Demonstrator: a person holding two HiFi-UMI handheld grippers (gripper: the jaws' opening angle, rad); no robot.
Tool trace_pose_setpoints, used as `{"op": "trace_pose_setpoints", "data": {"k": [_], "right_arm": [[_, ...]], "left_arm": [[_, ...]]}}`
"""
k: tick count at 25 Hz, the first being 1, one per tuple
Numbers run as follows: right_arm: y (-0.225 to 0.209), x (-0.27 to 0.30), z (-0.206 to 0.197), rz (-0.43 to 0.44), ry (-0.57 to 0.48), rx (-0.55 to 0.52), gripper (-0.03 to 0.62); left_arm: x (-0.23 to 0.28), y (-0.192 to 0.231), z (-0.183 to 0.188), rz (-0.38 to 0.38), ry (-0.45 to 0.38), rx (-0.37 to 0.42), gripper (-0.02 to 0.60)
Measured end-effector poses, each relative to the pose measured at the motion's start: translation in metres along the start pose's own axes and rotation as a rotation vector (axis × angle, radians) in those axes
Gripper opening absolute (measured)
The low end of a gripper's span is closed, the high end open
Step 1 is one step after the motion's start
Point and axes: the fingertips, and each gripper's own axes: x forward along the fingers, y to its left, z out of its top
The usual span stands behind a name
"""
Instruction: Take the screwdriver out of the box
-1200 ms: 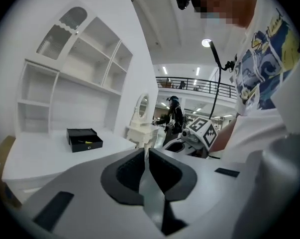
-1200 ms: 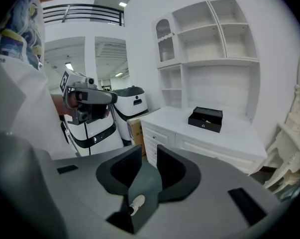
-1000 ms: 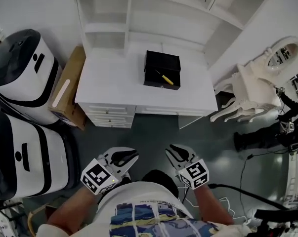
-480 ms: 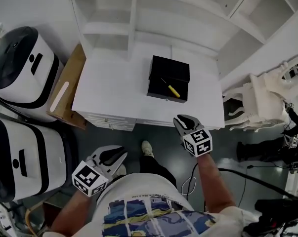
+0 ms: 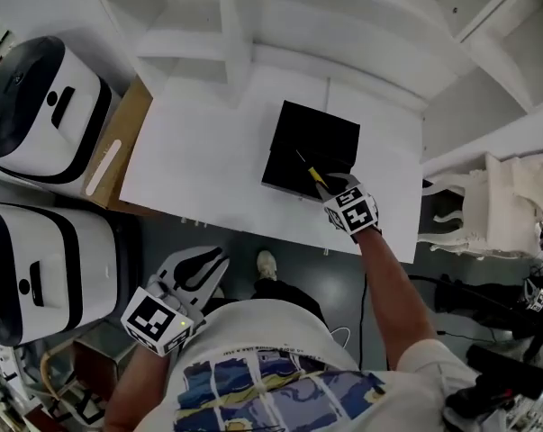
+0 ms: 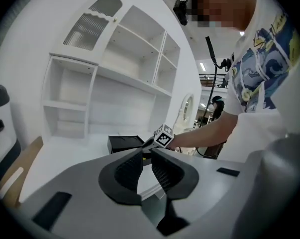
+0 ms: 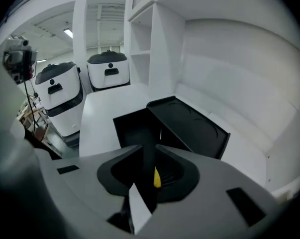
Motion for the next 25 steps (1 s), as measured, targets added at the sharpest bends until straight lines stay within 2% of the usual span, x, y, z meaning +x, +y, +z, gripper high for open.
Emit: {"op": "trace_pose_setpoints", "data": {"k": [7,12,18,25], "right_arm": [[-0.017,0.058,-0.019,0.082,0.14,-0.058,0.13],[-0.01,0.074,-0.032,0.106,0.287,-0.088,0.141],[-0.007,0.083,-0.05,0.095,0.481,-0.145,0.164],[-0.004,0.084,-0.05,0.153,0.528,-0.118,0.136]], "left_arm": [[0.018,0.015,0.003,0.11,0.023,-0.045,0.046],[0.027,0.018,0.005,0.147,0.031,-0.043,0.046],[0.03,0.021,0.008,0.169,0.04,-0.04,0.046],[0.026,0.025,0.006,0.196,0.032,-0.054,0.046]]}}
